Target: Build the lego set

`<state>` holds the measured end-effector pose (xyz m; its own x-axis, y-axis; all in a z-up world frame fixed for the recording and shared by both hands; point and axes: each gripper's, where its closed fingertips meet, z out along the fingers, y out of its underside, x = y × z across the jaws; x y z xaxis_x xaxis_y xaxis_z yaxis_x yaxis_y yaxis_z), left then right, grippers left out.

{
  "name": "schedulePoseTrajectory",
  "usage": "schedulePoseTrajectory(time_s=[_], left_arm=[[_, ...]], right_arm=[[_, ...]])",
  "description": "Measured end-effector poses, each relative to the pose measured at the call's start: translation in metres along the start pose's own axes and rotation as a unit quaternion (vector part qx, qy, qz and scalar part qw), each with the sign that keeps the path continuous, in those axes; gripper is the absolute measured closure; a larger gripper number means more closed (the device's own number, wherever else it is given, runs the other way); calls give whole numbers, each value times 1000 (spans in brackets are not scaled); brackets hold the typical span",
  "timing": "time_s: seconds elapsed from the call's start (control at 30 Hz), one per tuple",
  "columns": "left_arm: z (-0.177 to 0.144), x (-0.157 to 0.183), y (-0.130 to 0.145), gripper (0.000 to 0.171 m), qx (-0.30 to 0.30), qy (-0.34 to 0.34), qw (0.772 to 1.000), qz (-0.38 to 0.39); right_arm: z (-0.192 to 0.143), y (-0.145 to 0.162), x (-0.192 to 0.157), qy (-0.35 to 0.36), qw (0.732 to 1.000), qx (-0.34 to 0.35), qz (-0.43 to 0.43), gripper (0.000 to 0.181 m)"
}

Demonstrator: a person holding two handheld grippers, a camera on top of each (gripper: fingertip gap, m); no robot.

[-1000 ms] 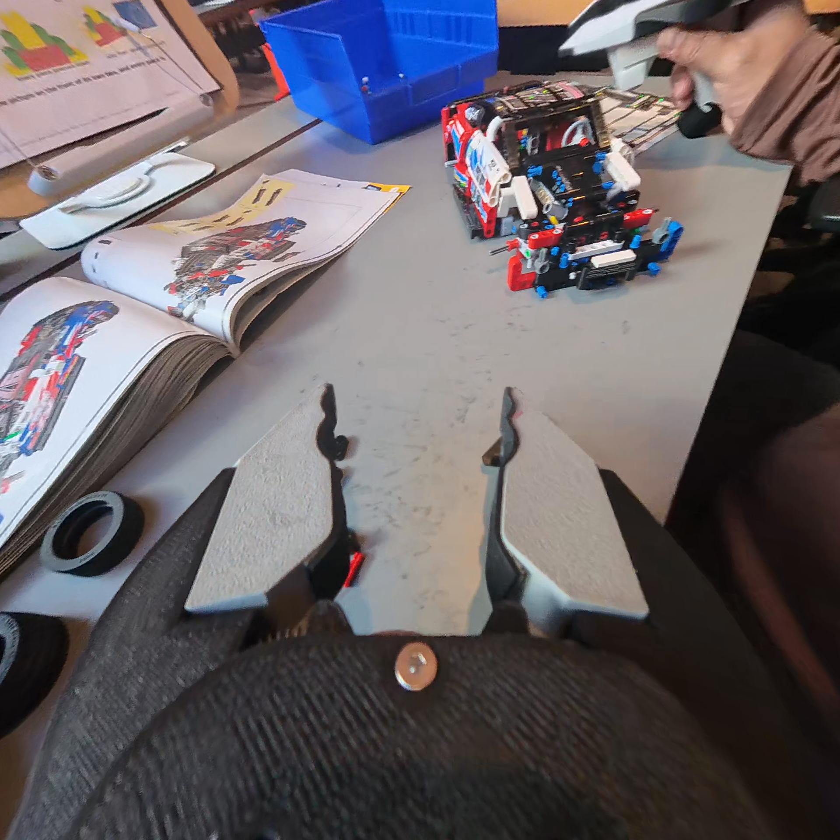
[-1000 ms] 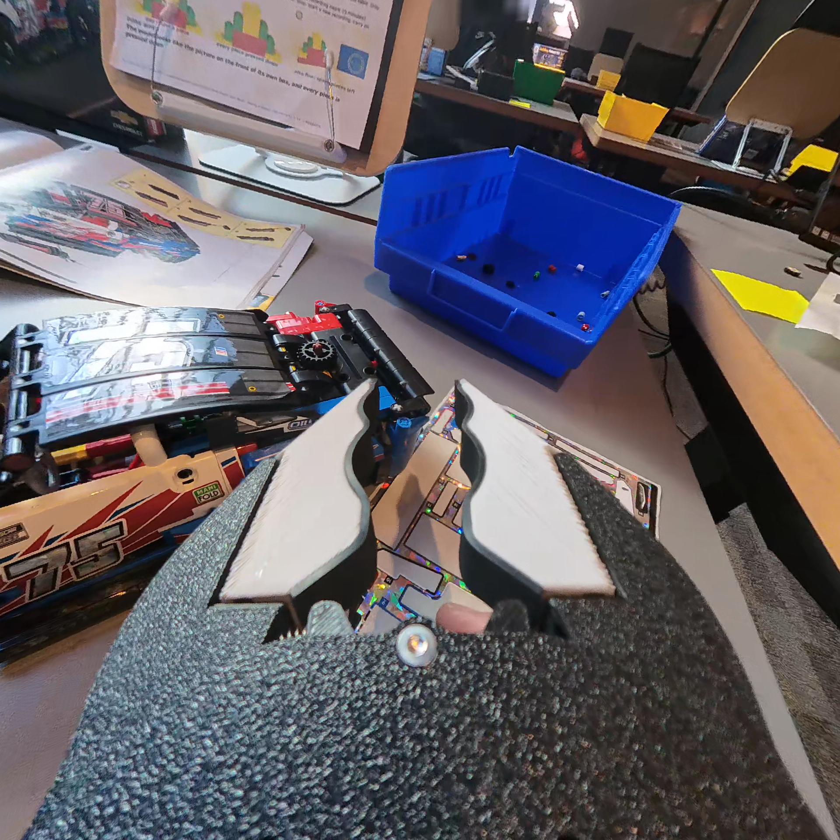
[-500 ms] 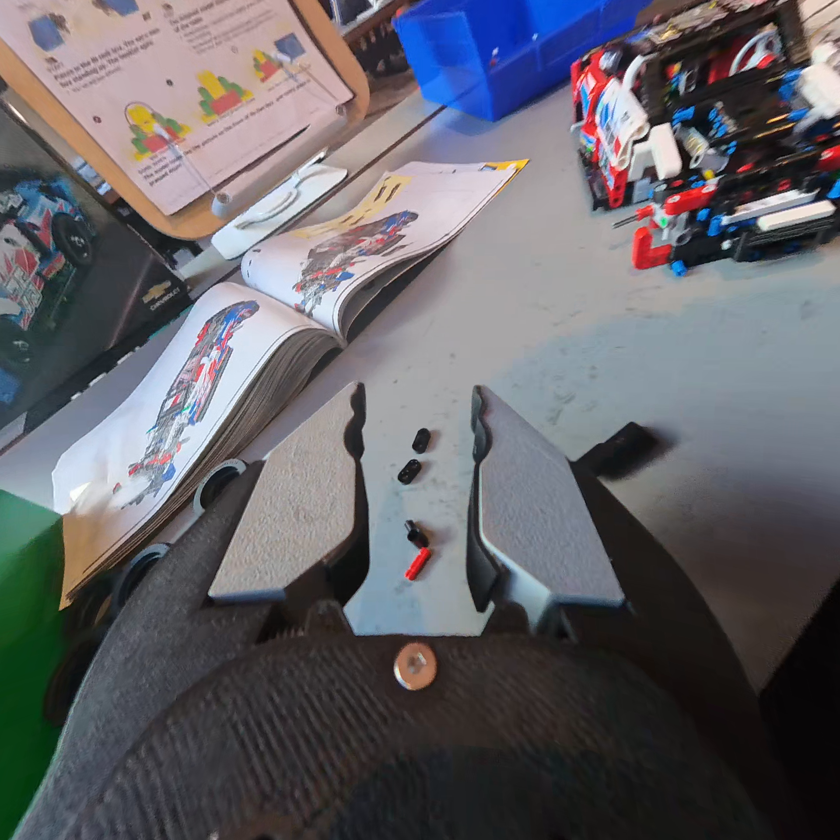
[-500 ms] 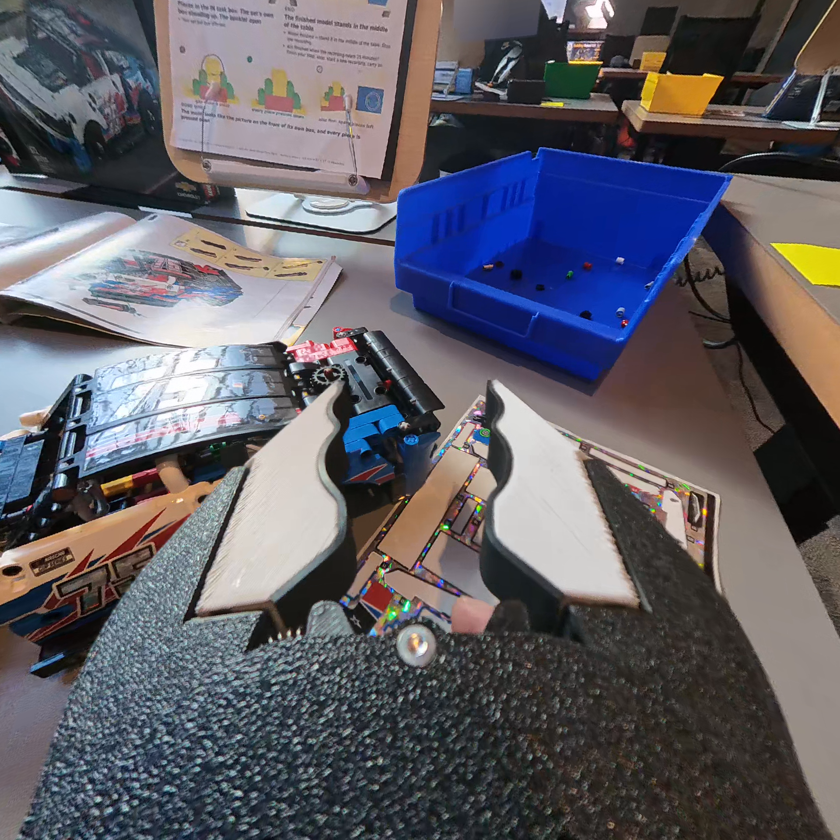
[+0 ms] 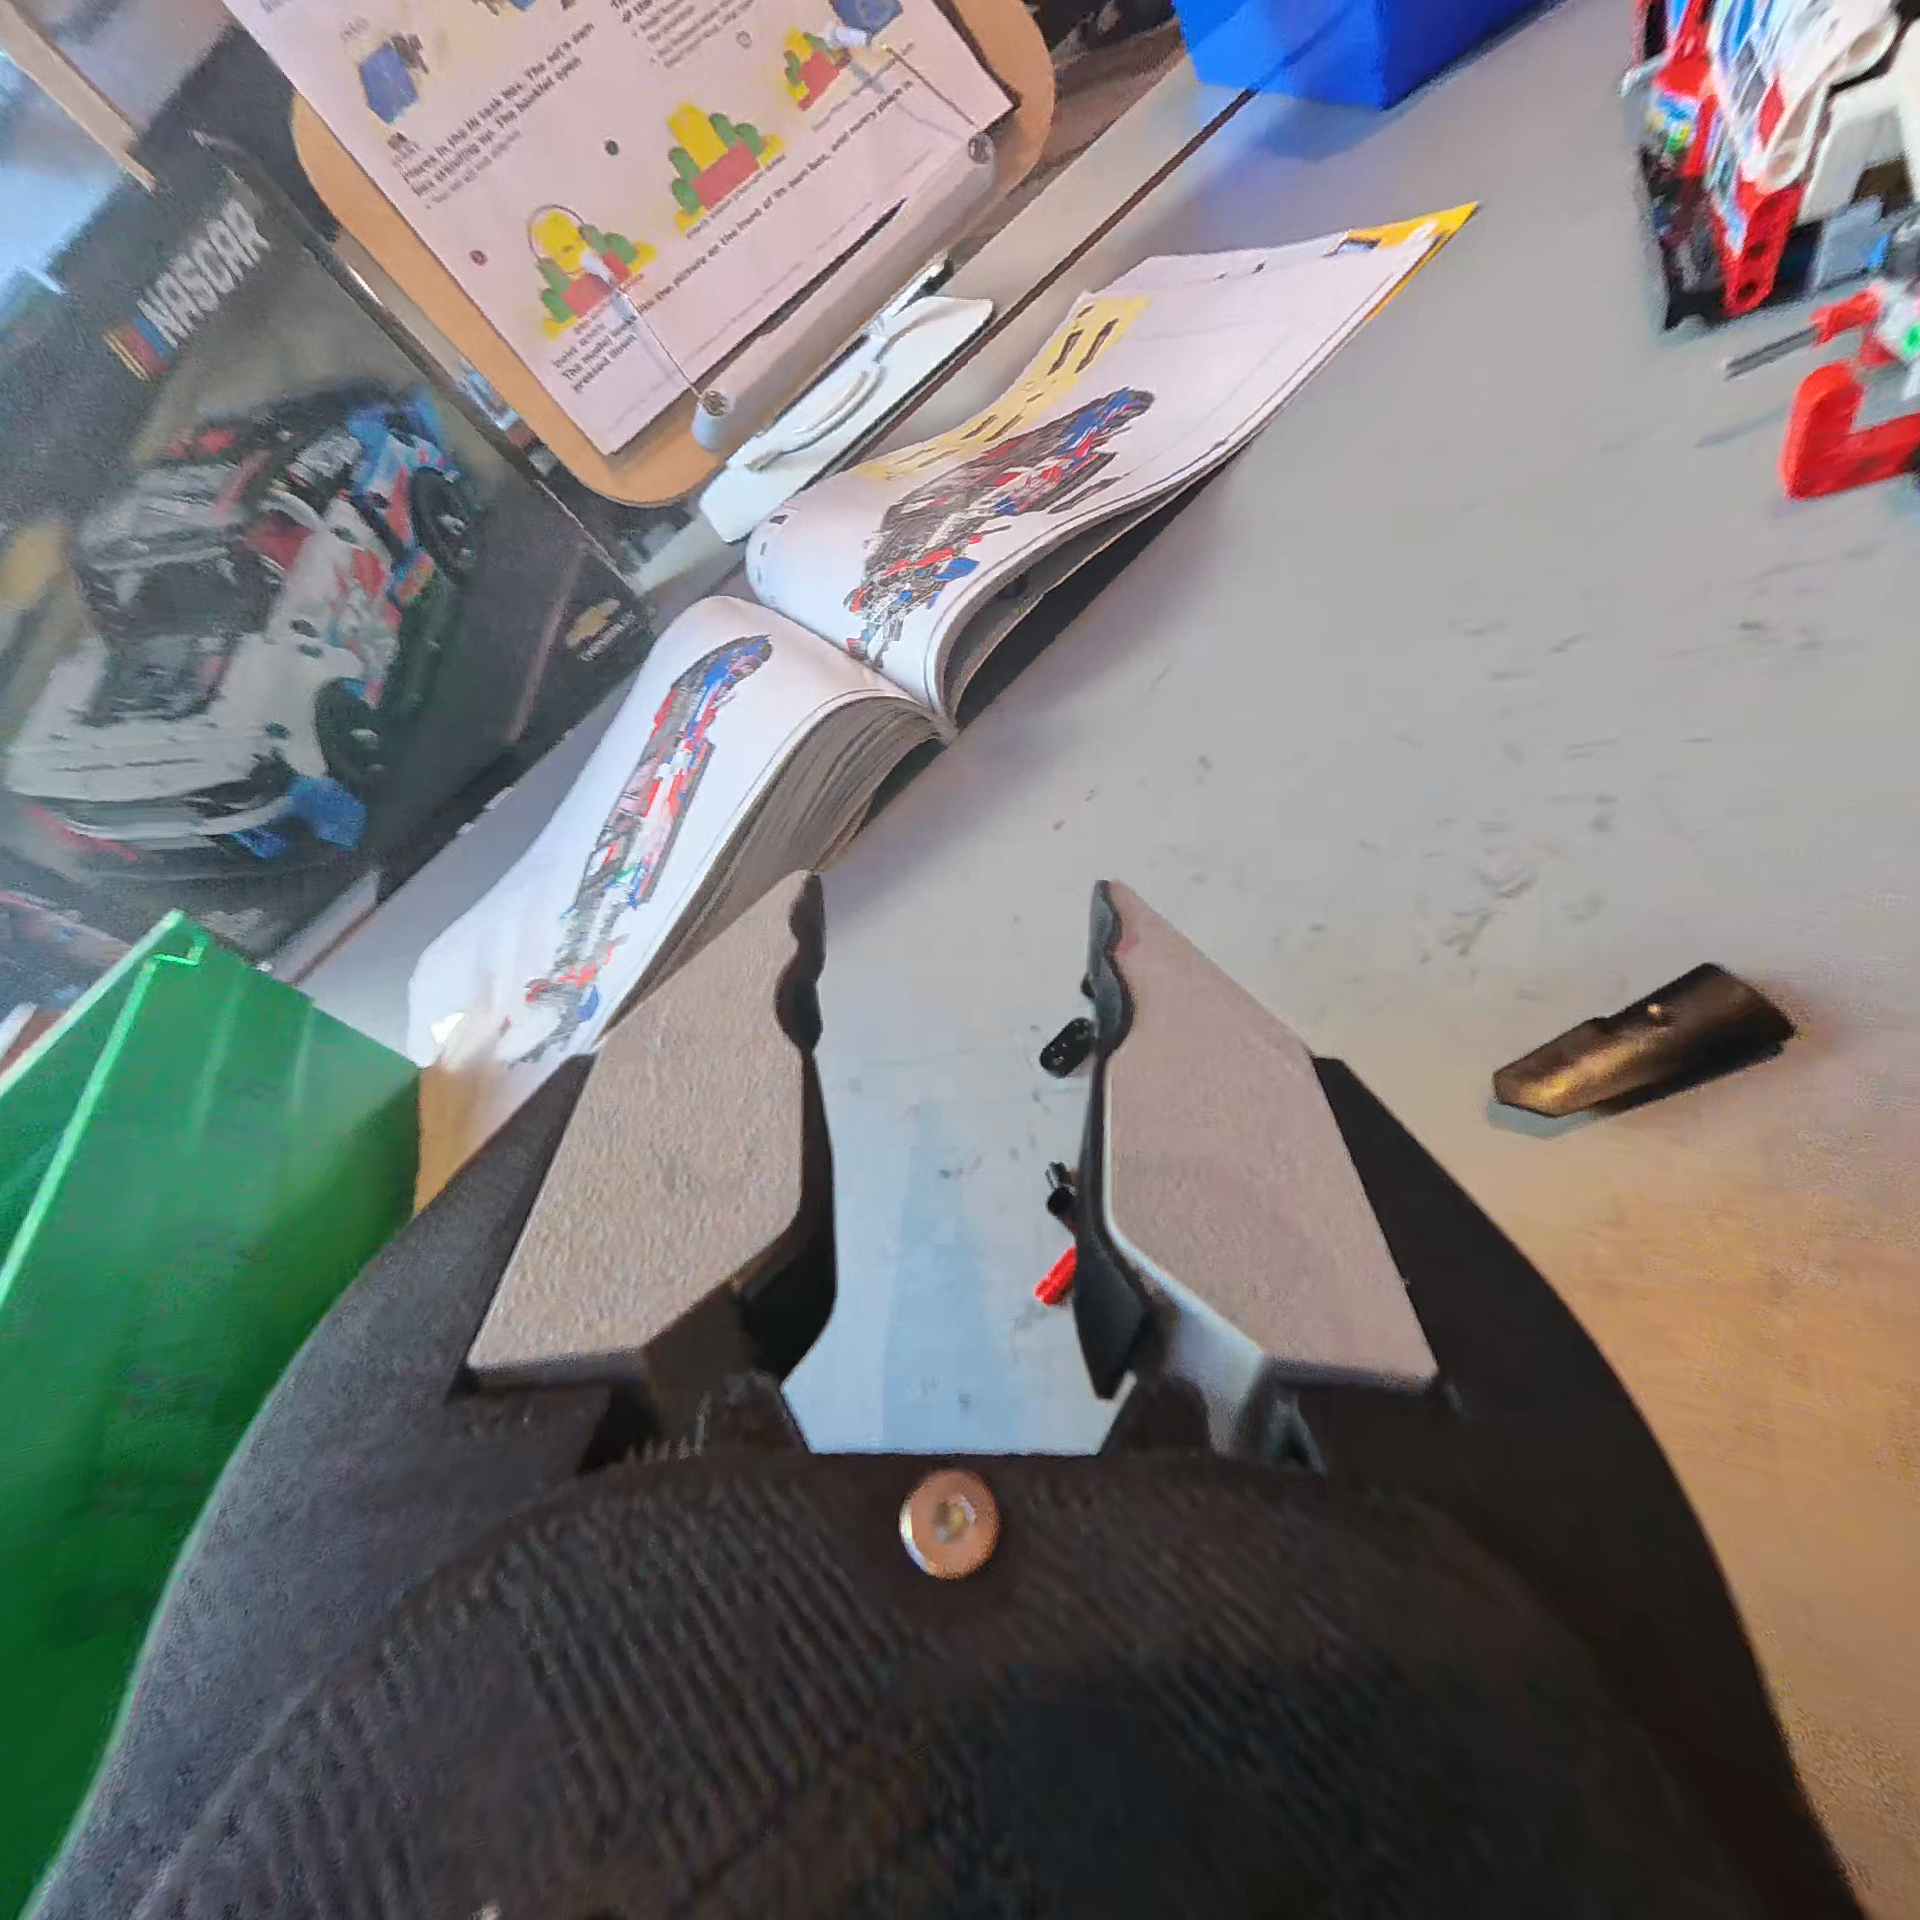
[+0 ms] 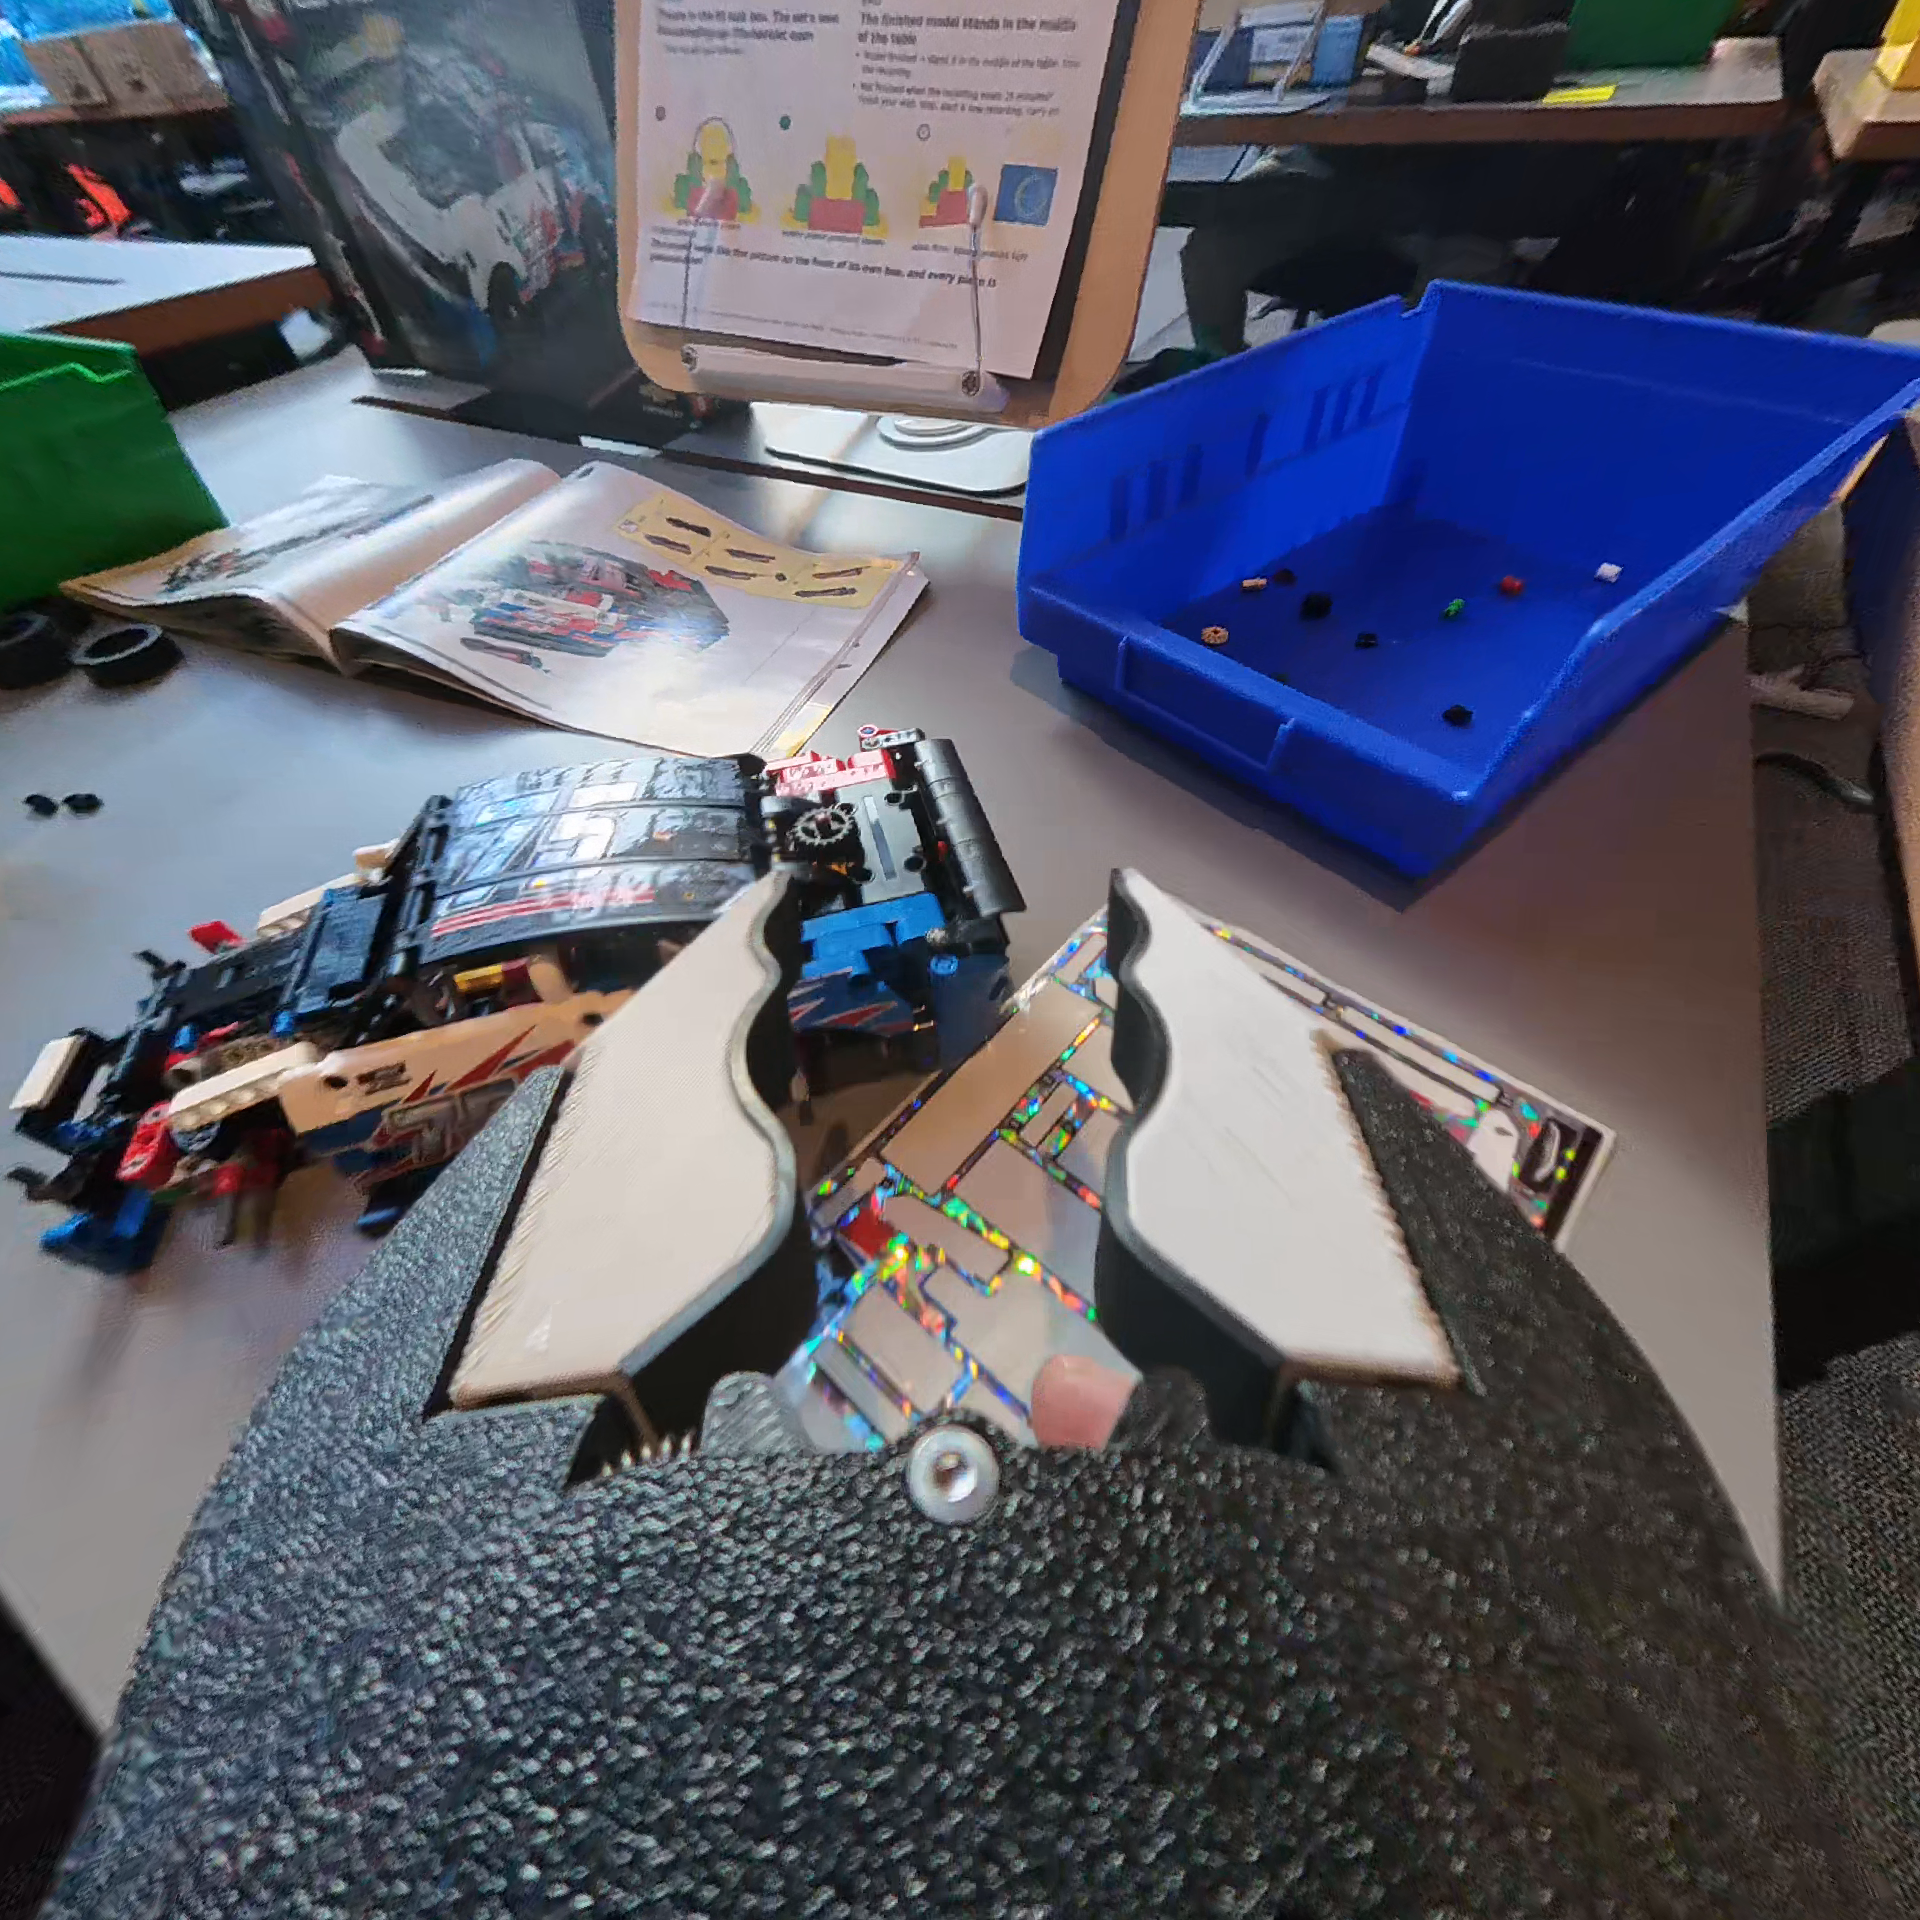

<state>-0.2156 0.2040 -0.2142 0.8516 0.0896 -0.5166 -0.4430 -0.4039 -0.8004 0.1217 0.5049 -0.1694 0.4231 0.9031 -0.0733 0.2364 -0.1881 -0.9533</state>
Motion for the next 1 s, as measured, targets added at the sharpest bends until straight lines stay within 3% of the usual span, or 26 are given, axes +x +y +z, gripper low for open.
schedulePoseTrajectory(time_s=[0.1,0.2,0.3,0.37,0.47,0.63,0.73,0.8,0.93,1.0], left_arm=[[1,7,0,123,-5,-12,999,48],[1,8,1,124,-12,-26,997,67],[-9,5,-9,124,-8,-51,998,25],[-23,21,-31,123,16,-37,999,-12],[-42,75,-77,125,56,26,998,-25],[-53,210,-159,140,95,209,972,-56],[-33,277,-197,144,79,275,956,-64],[-6,304,-214,148,55,280,958,-26],[69,315,-255,144,32,228,969,95],[110,315,-263,145,-15,222,966,134]], right_arm=[[-26,2,-2,-14,1000,-13,-3,127],[-47,24,-6,-28,997,-64,-21,131],[-66,56,-3,-25,991,-128,-44,132],[-74,77,5,-14,986,-159,-43,143],[-75,93,18,-2,984,-178,-29,146],[-57,114,26,-4,970,-236,-61,142],[-56,129,20,-35,963,-264,-44,161],[-63,132,11,-54,962,-264,-33,175],[-76,137,-7,-72,961,-264,-39,175],[-81,139,-20,-87,959,-267,-29,169]])
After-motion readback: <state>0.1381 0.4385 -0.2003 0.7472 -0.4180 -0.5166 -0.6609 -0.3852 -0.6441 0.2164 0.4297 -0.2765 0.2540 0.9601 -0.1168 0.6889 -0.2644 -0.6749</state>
